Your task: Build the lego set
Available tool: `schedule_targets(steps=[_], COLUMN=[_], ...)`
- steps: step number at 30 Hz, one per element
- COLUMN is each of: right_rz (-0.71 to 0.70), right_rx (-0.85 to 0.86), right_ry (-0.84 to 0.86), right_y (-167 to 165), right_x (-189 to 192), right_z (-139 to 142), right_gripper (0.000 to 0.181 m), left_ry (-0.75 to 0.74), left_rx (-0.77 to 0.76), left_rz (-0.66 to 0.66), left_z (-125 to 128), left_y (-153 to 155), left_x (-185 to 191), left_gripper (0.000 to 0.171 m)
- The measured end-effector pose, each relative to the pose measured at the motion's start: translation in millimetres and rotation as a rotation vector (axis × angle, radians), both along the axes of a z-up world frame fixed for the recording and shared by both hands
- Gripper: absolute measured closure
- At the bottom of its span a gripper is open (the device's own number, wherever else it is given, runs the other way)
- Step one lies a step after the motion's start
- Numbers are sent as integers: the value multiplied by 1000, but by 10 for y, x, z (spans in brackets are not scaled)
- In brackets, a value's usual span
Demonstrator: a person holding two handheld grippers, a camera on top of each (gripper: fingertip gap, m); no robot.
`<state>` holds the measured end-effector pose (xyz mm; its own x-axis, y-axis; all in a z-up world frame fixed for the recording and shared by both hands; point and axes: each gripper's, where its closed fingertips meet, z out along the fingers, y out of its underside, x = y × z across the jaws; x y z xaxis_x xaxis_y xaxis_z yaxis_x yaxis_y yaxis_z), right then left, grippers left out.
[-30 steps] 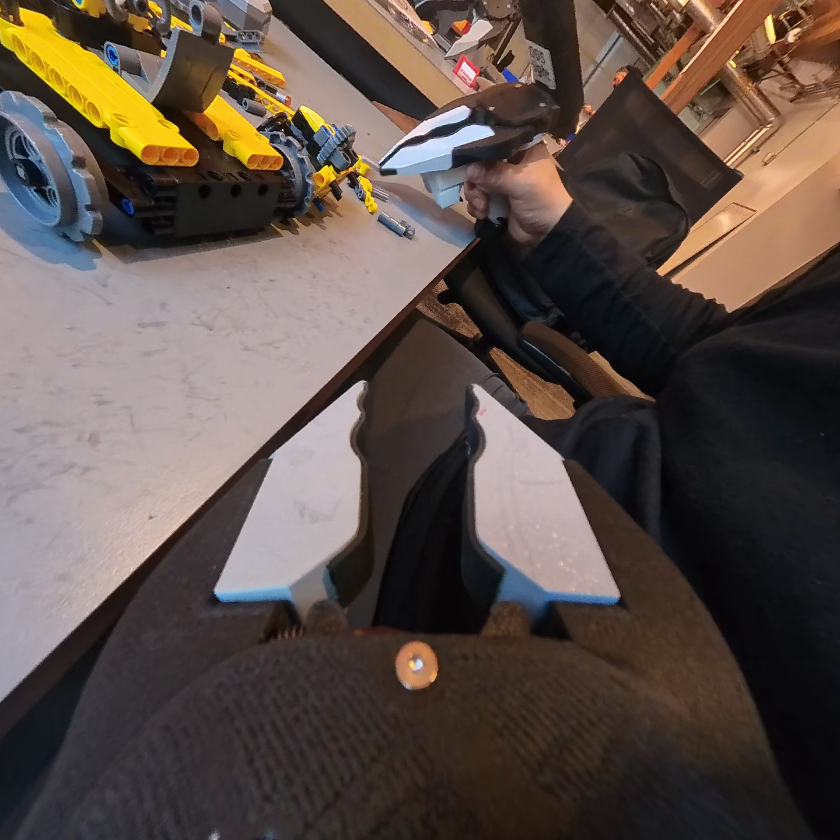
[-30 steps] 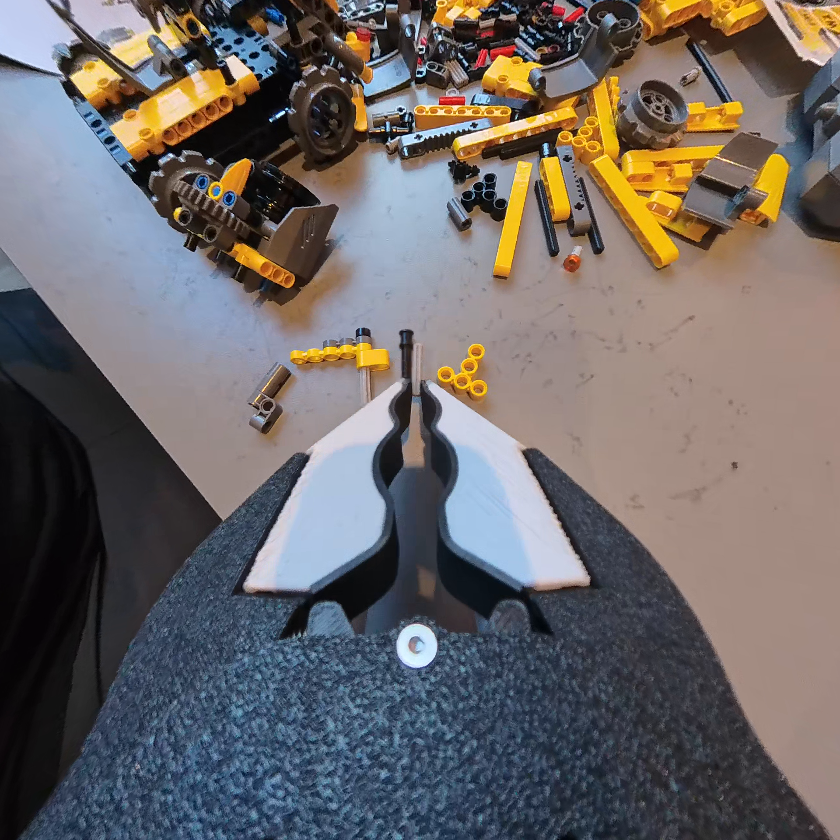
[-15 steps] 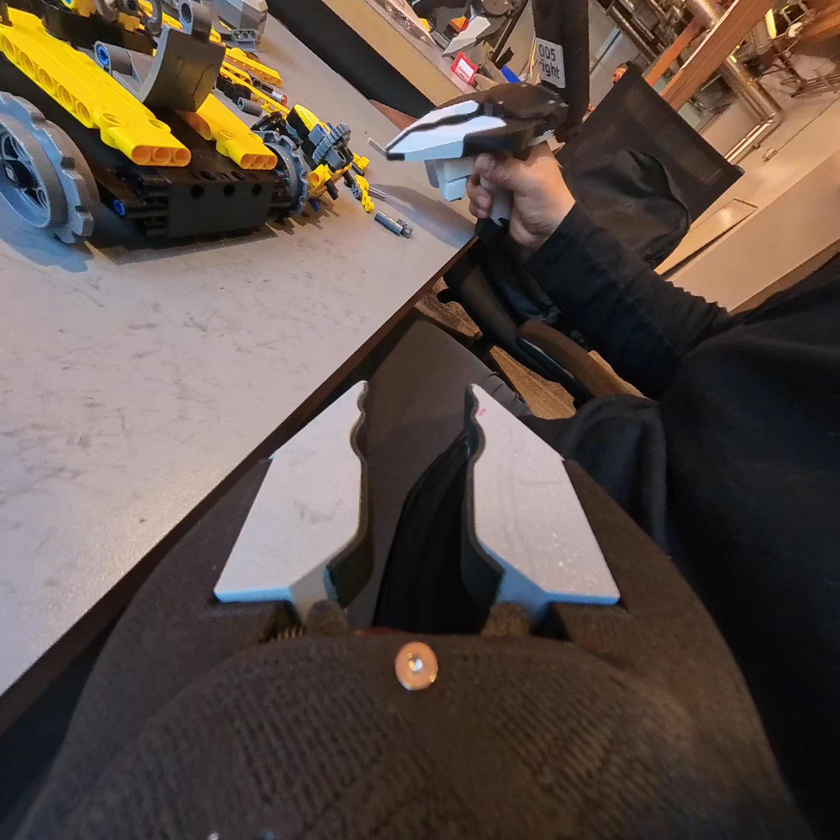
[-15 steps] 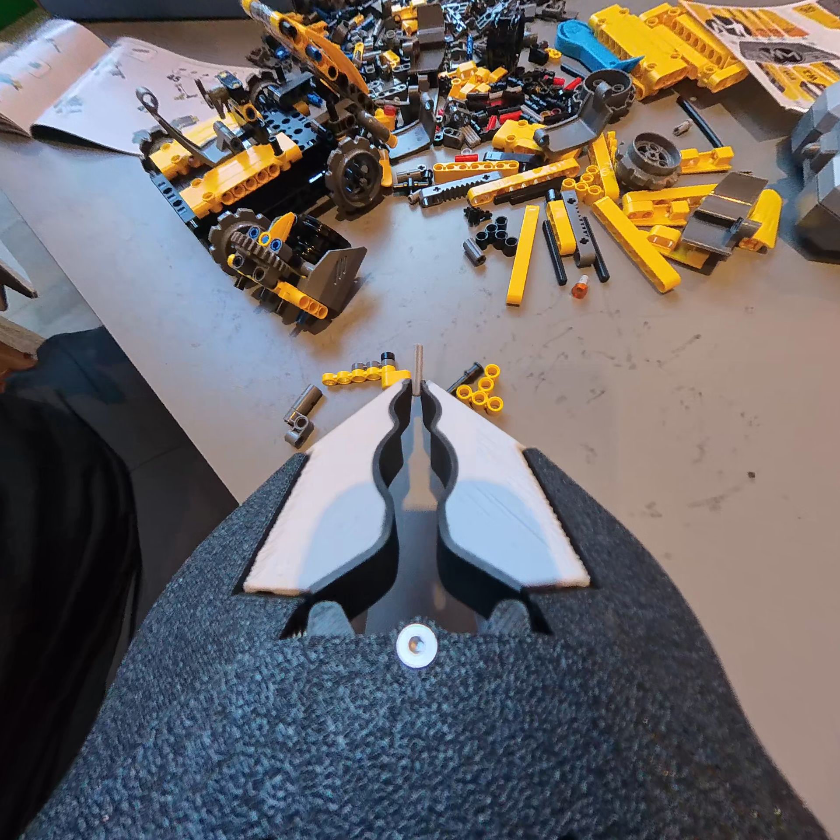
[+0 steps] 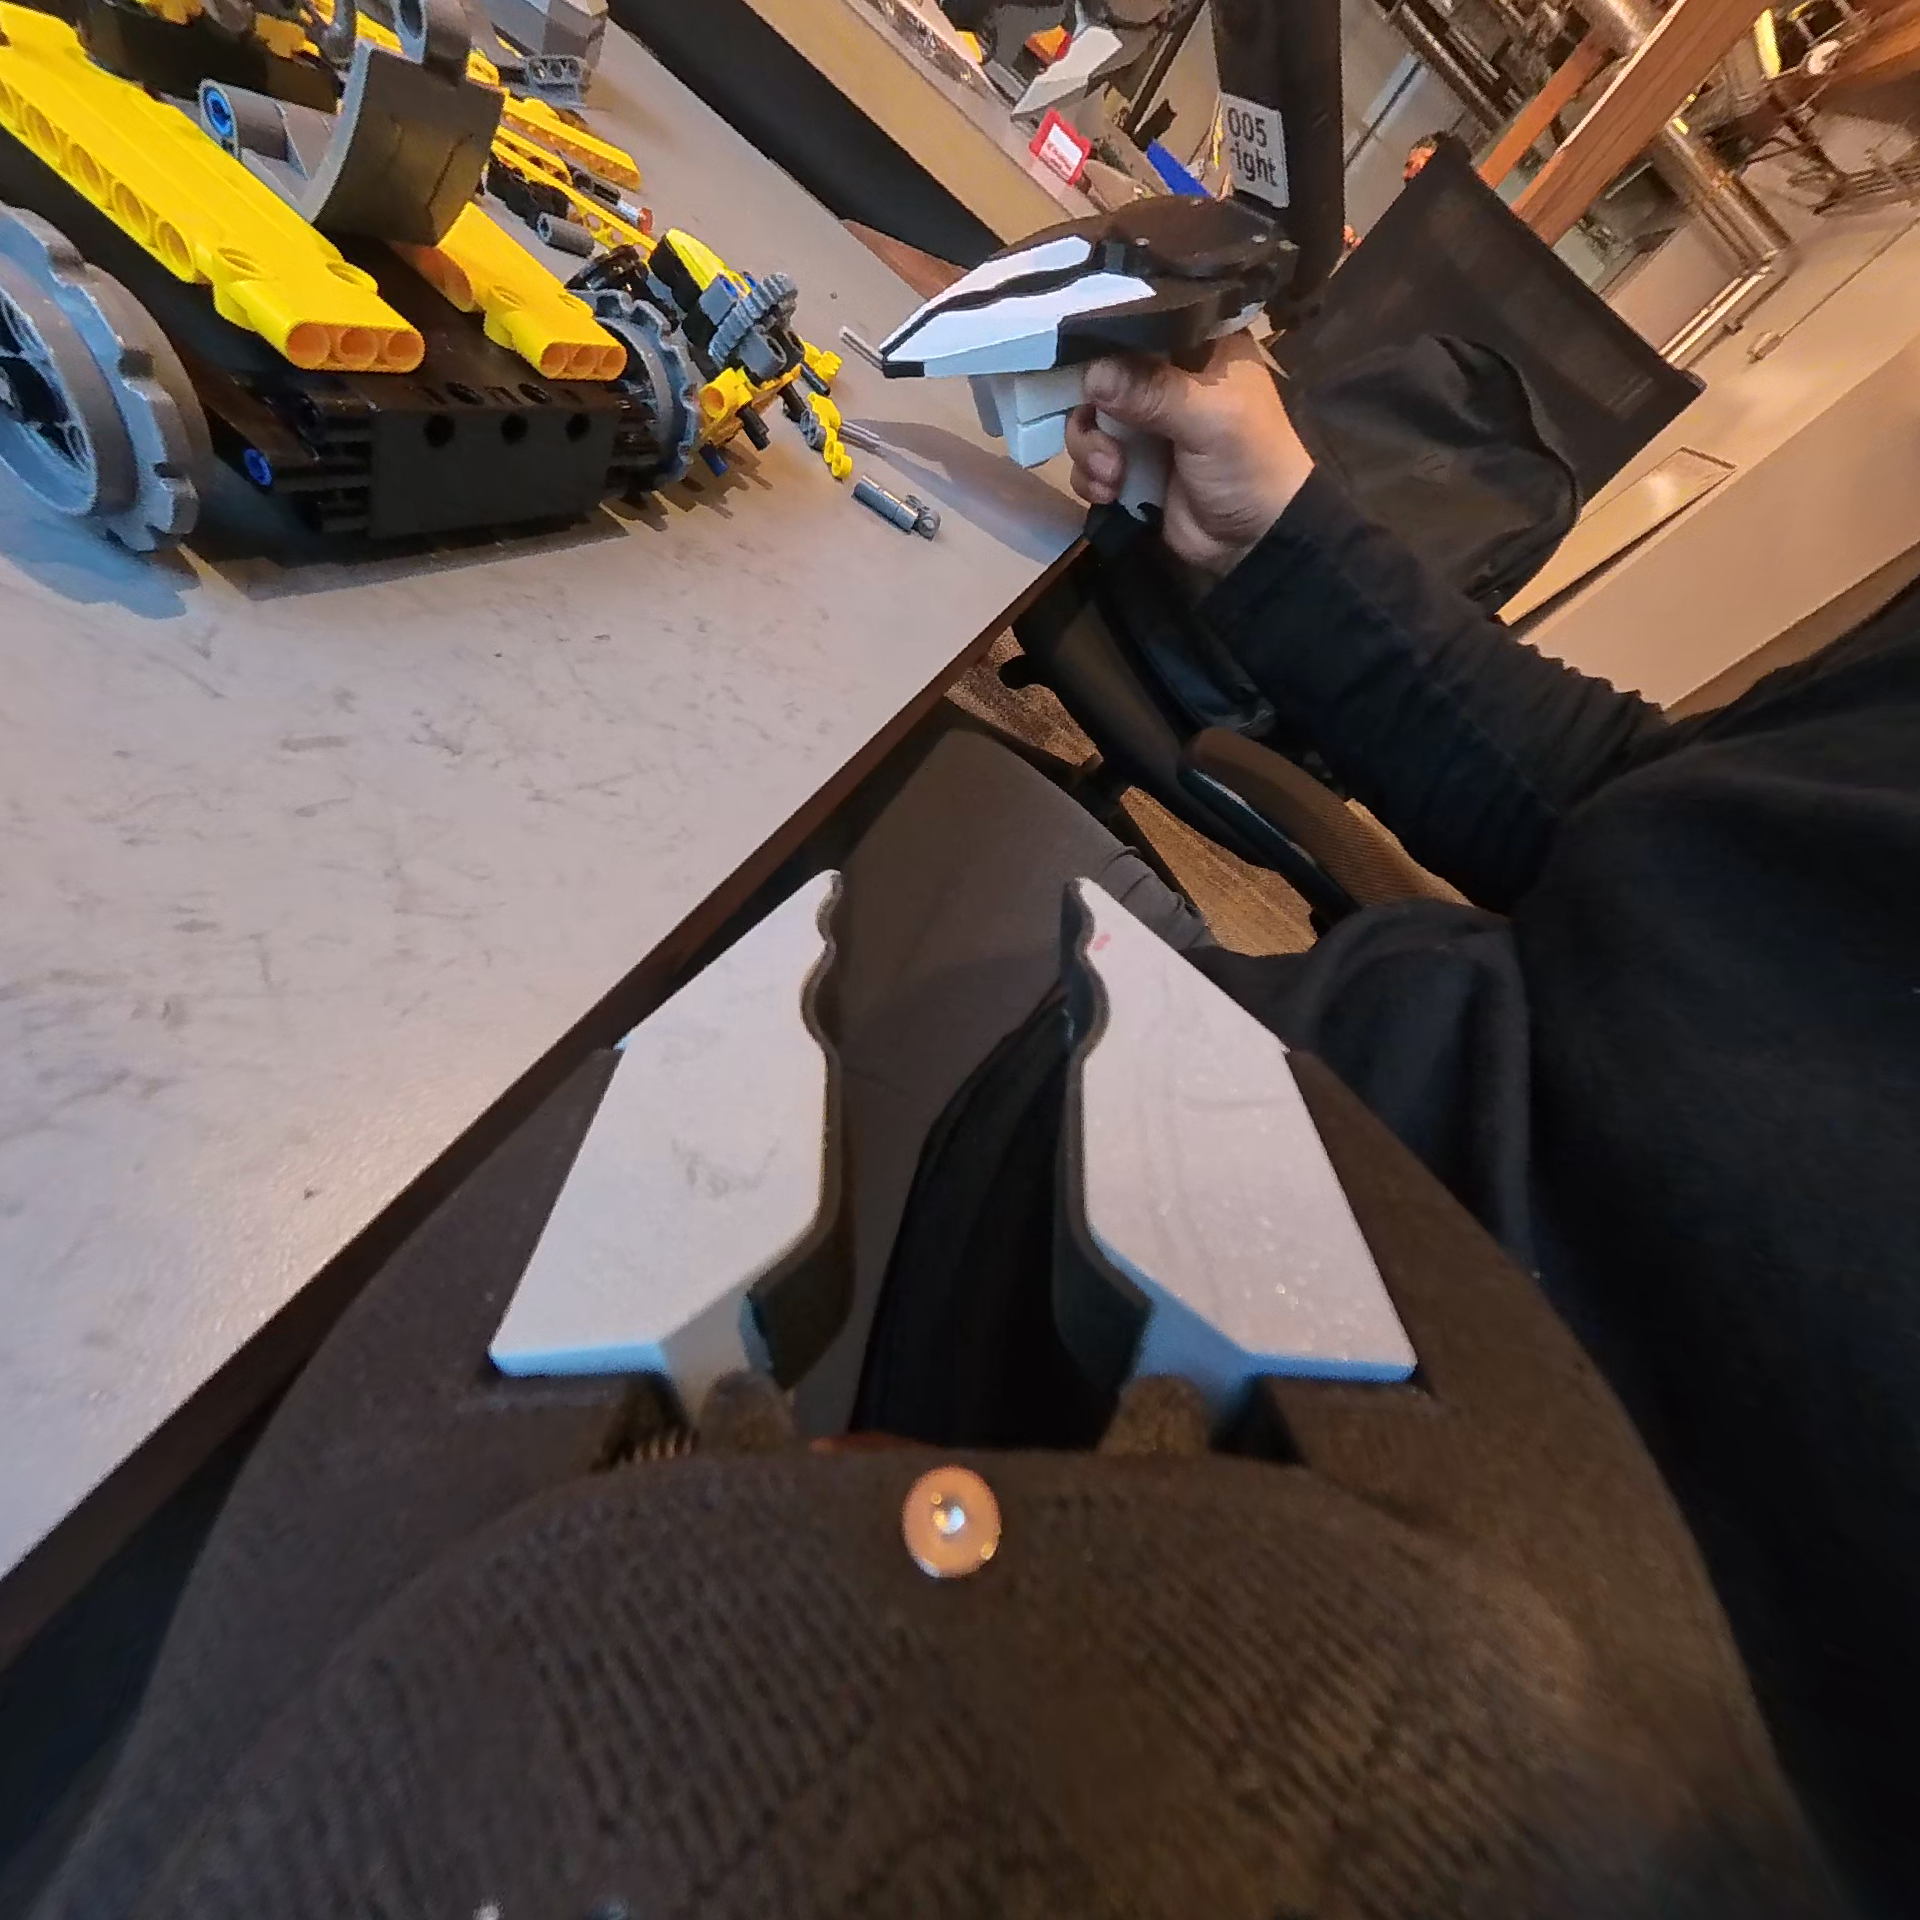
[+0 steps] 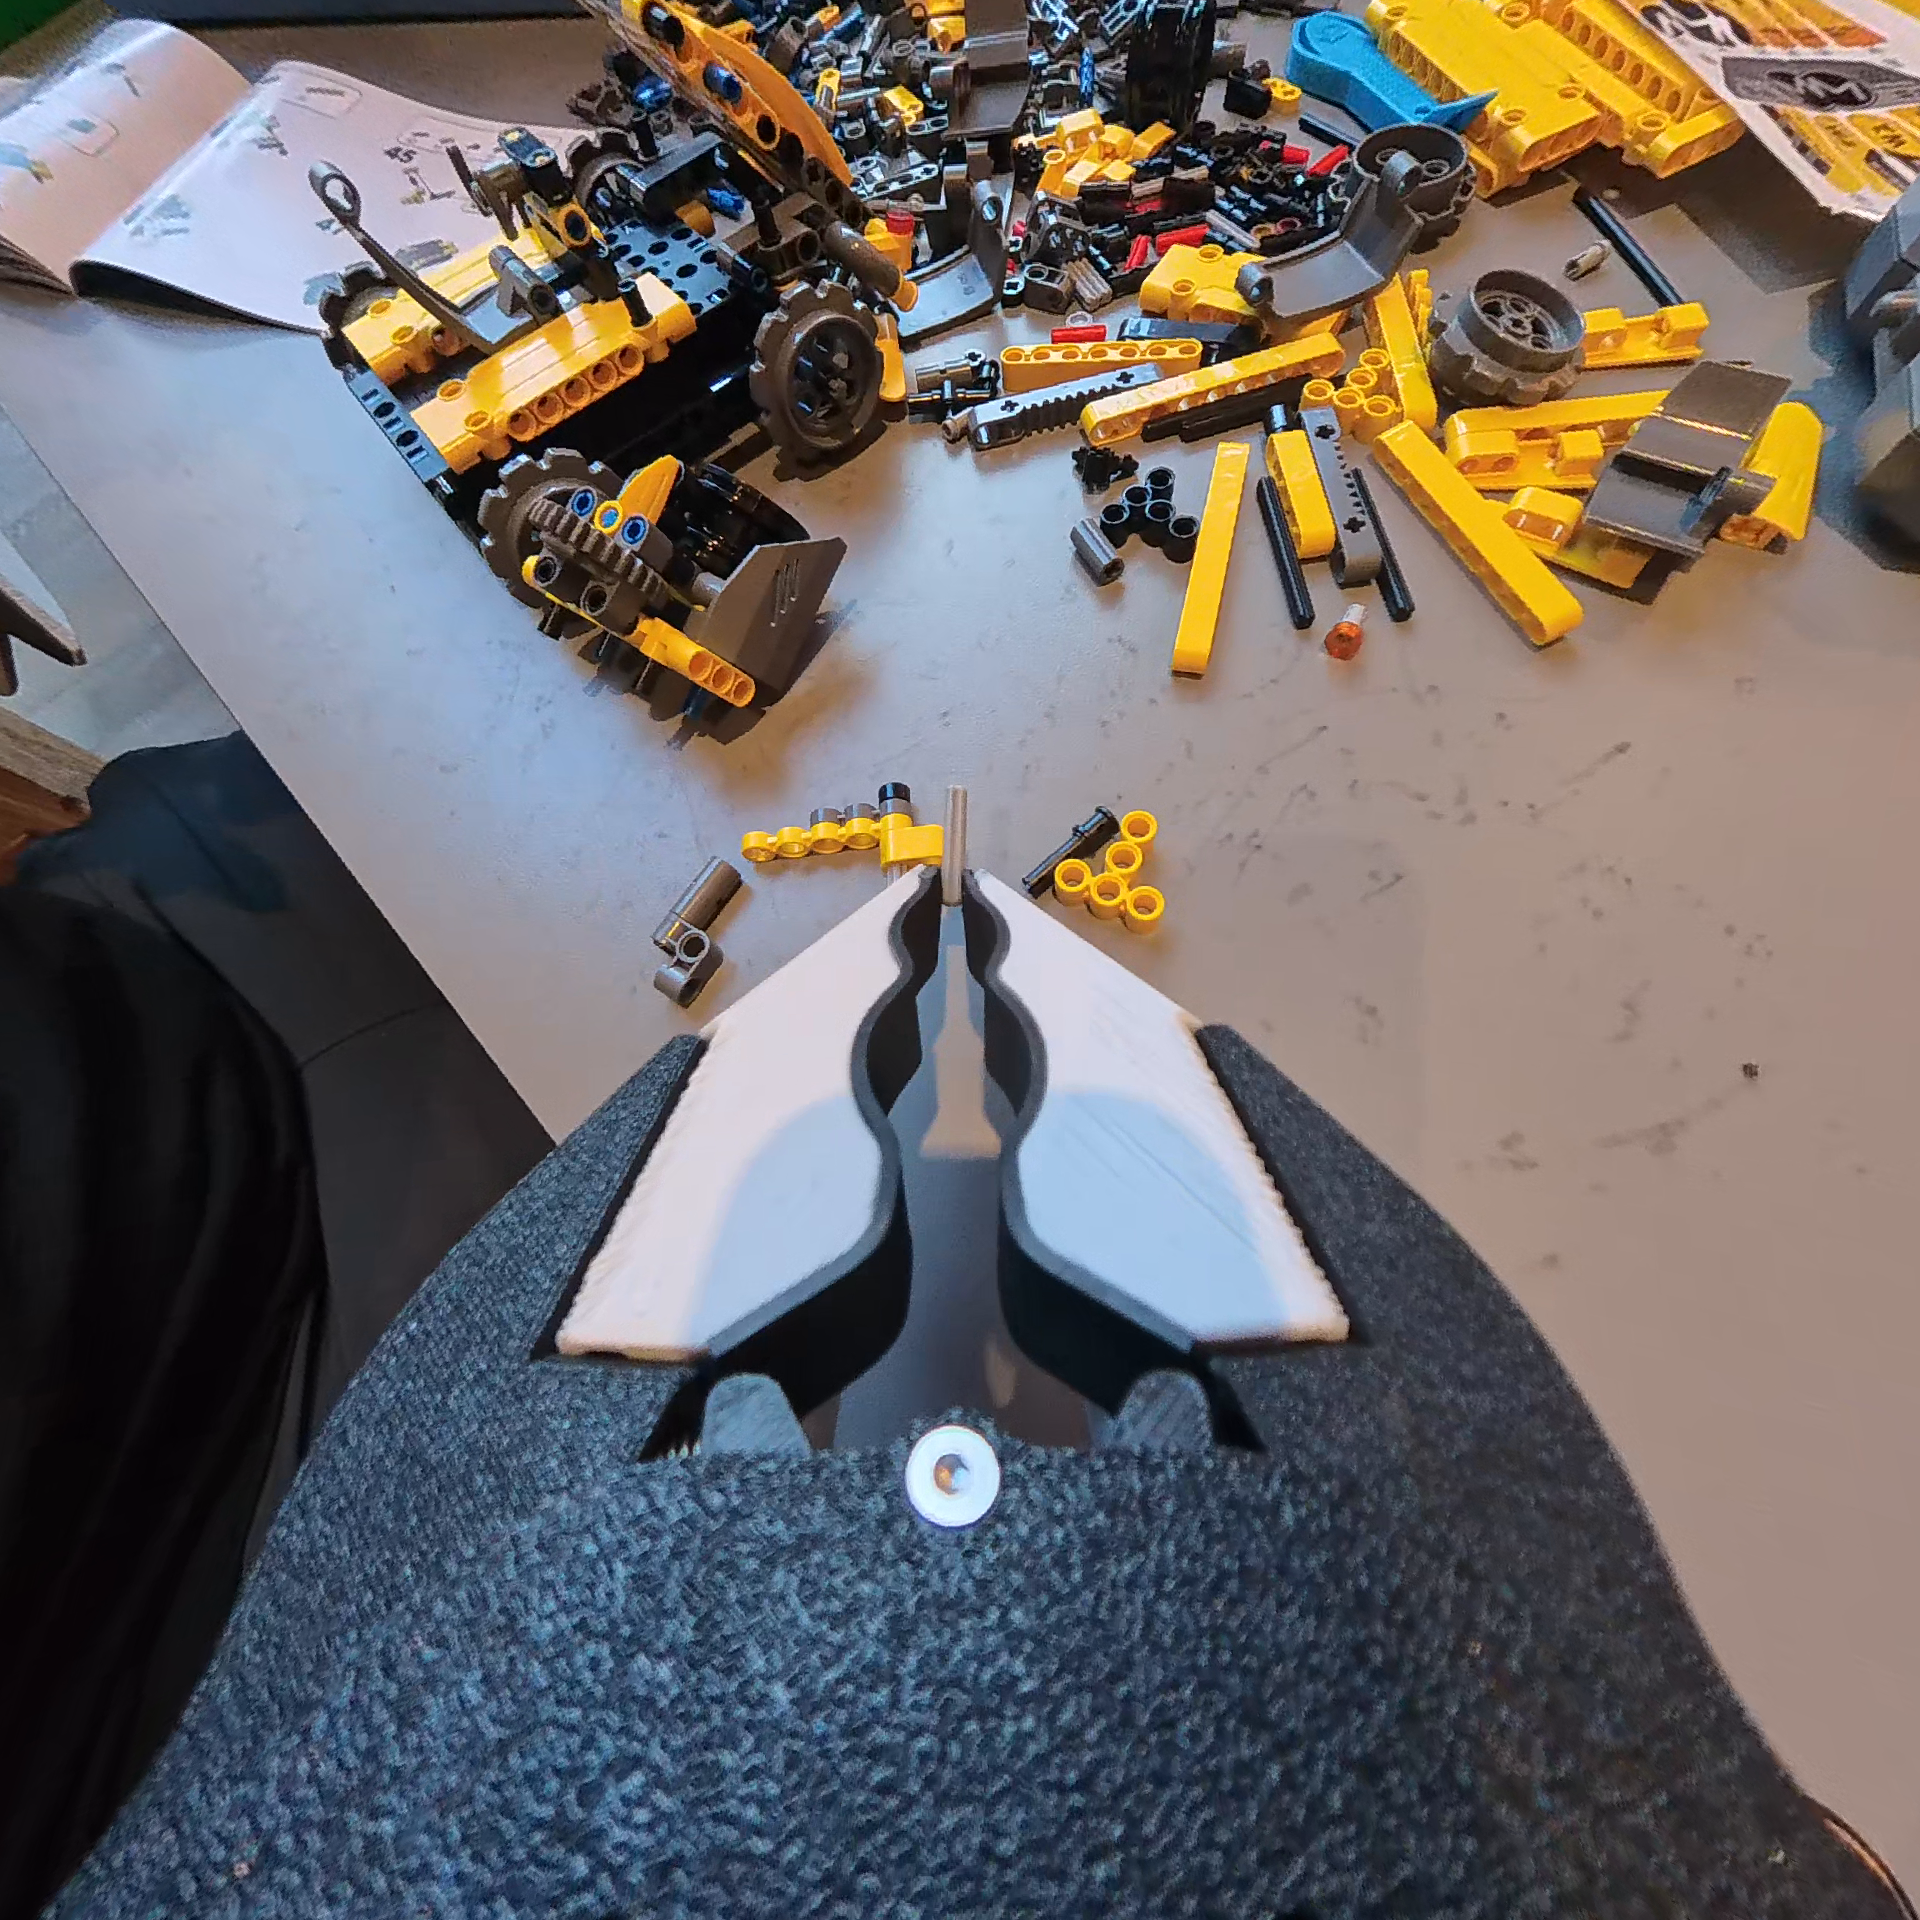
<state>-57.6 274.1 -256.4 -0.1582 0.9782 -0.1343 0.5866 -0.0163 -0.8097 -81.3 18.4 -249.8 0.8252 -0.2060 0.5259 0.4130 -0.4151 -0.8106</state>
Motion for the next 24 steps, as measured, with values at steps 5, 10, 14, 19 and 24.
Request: schedule_targets(steps=[5, 10, 14, 19, 24], right_rz=[0, 5, 5, -4, -7], right_rx=[-2, -1, 4, 7, 11], right_ry=[-6, -10, -16, -25, -14], right_y=[-1, -14, -18, 8, -2], right_x=[3, 9, 24, 45, 47], right_z=[-20, -29, -49, -85, -68], right_gripper=[178, 178, 178, 178, 178], left_ry=[-3, -3, -4, -1, 8], left_rx=[0, 2, 0, 2, 9], left_rz=[-1, 0, -3, -2, 11], left_z=[1, 4, 0, 4, 13], left_y=[-2, -6, -3, -8, -11], left_x=[1, -2, 7, 6, -30], left_gripper=[132, 132, 132, 132, 132])
